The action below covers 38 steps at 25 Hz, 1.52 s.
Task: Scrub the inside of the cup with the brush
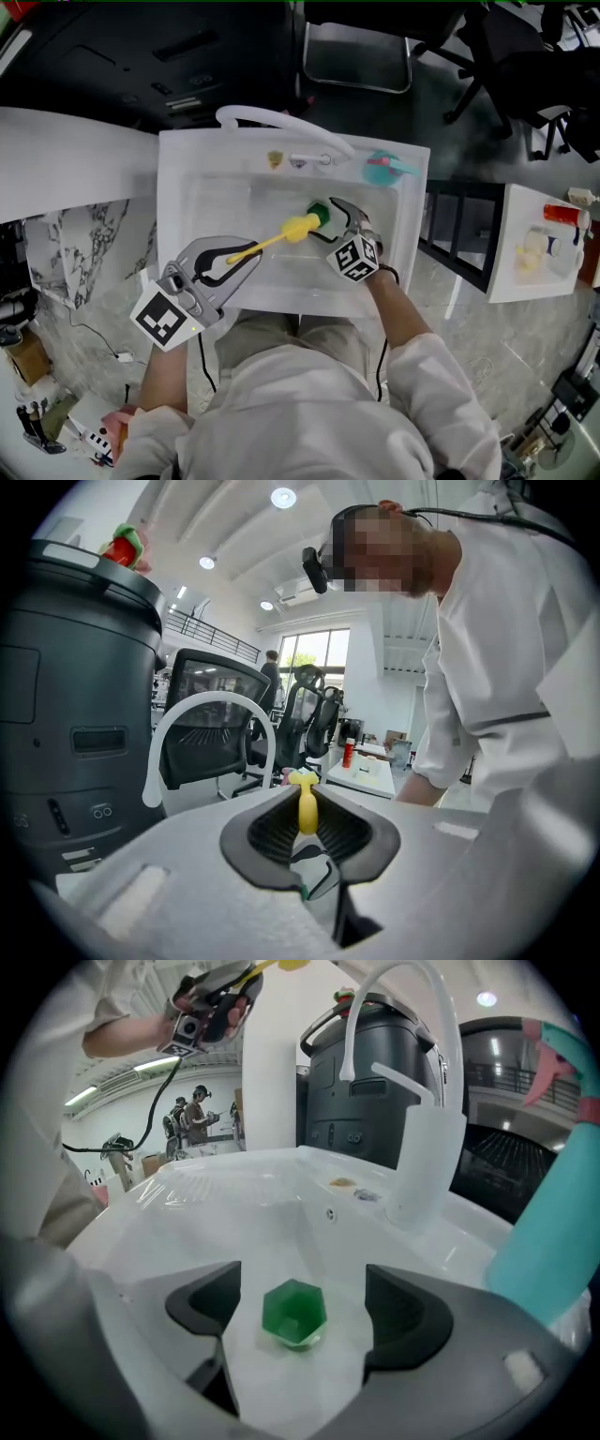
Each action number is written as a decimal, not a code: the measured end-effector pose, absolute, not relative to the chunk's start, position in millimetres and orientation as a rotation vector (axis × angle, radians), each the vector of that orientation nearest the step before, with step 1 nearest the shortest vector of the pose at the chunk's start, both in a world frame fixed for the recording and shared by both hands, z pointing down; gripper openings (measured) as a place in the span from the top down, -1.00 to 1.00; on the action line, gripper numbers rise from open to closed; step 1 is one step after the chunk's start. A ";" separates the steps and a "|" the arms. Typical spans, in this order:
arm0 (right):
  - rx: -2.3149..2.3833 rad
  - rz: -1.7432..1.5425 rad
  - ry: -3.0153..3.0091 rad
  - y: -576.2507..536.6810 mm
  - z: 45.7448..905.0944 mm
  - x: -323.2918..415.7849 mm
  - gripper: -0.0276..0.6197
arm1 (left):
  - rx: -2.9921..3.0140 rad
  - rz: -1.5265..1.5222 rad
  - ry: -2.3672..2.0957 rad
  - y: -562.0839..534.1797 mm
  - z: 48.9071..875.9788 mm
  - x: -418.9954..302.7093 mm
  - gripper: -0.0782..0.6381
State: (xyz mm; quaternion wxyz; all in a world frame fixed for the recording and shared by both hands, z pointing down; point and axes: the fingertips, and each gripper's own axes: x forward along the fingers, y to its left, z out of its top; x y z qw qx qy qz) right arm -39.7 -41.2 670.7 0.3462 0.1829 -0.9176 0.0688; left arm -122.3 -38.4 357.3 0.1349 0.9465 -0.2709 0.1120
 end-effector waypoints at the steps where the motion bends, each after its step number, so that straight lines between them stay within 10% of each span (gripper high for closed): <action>1: 0.481 0.172 -2.385 -41.4 664.4 -39.0 -0.36 | 2.745 0.323 -0.784 -37.7 355.0 -122.5 0.67; 38: 0.810 -0.062 -2.681 -40.8 362.4 -1.5 -0.17 | 2.816 0.169 -0.837 -25.9 292.3 -113.8 0.67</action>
